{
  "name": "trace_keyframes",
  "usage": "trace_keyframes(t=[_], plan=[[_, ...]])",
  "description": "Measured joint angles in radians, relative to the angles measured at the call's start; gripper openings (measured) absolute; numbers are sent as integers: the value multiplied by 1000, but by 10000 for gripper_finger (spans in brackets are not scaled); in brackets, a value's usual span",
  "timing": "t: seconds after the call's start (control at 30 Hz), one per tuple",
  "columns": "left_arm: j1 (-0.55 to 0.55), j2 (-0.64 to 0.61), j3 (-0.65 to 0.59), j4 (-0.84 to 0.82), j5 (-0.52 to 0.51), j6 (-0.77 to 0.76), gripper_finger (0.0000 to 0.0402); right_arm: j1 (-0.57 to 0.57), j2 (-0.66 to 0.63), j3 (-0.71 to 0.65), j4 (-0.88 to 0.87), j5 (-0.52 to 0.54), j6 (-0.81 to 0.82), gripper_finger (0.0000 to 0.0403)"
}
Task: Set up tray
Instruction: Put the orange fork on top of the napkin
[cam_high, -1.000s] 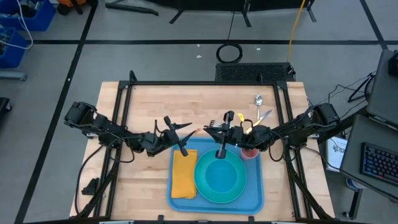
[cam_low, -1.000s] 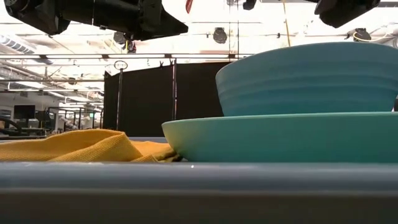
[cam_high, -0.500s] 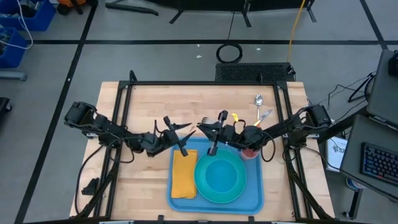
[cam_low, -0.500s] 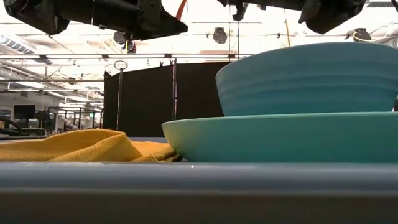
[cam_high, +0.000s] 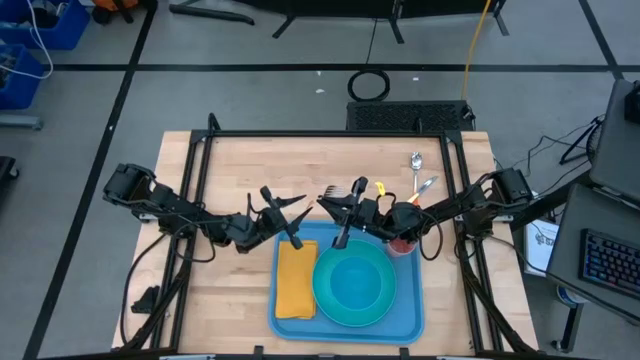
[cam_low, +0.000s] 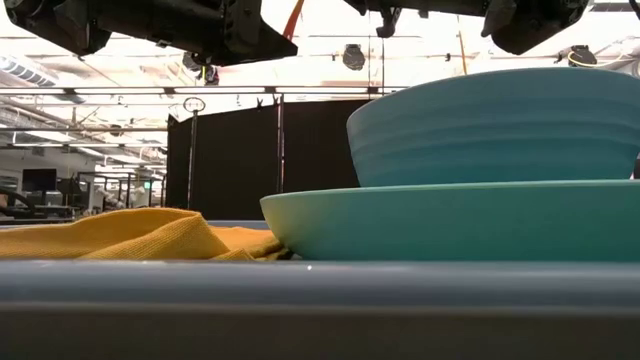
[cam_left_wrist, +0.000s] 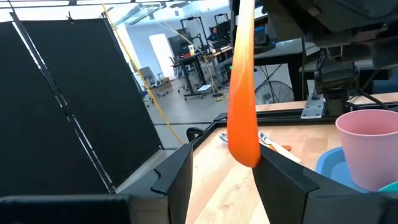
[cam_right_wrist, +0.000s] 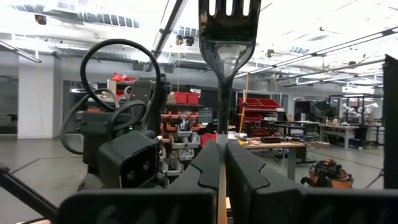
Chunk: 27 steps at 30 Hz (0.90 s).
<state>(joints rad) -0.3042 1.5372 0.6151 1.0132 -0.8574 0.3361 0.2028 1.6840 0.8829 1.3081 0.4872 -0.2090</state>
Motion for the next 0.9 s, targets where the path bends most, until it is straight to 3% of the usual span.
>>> trace_keyframes(t=[0.27,0.67,0.9], plan=[[0,0,0,-1,1,1,149,0,0,0,-3,-15,17,0],[-2,0,0,-19,1,11,15,0,0,0,-15,-11,21,2],[-11,0,0,-21,40,24,7,0,-2,0,-22,-17,26,1]])
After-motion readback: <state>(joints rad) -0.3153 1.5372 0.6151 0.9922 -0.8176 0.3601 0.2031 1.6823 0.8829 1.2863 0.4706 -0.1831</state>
